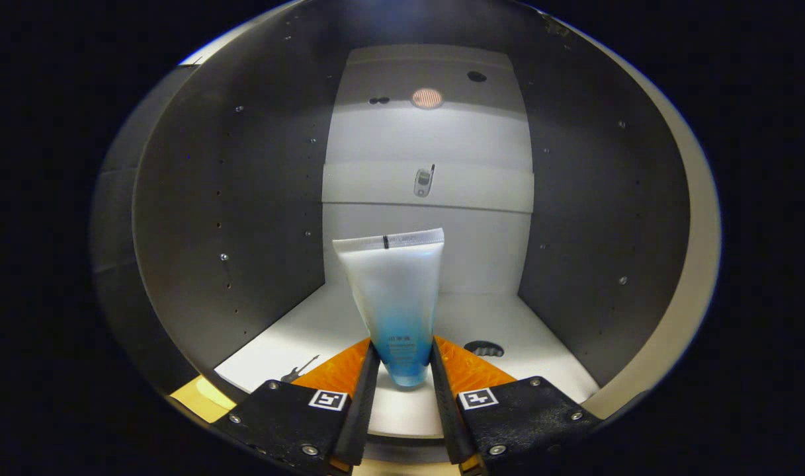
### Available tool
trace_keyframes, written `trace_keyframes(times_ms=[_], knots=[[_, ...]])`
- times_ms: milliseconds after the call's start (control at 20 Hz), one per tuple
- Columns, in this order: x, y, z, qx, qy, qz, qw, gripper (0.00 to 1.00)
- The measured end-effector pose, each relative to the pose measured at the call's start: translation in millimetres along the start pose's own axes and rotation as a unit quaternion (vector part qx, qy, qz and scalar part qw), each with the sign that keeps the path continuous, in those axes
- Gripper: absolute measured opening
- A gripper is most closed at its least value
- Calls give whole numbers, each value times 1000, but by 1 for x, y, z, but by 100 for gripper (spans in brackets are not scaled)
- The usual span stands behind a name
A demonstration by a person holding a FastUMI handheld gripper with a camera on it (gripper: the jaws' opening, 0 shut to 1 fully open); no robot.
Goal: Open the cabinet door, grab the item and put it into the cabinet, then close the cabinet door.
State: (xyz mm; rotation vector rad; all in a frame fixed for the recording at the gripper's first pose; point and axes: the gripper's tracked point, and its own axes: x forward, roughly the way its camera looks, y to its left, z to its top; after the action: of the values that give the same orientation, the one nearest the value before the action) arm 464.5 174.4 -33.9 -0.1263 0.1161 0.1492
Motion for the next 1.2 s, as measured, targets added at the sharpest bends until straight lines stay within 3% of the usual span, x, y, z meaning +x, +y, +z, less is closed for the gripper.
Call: trace_keyframes(times_ms=[450,500,600,700,800,1200], knots=[[7,3,-5,32,5,10,999,49],[3,5,-1,34,-2,15,999,52],[-1,10,3,28,-13,23,999,72],[-11,10,6,11,-19,19,1000,85],[-23,14,9,-1,-26,21,999,92],[-112,36,15,-9,-40,25,999,93]])
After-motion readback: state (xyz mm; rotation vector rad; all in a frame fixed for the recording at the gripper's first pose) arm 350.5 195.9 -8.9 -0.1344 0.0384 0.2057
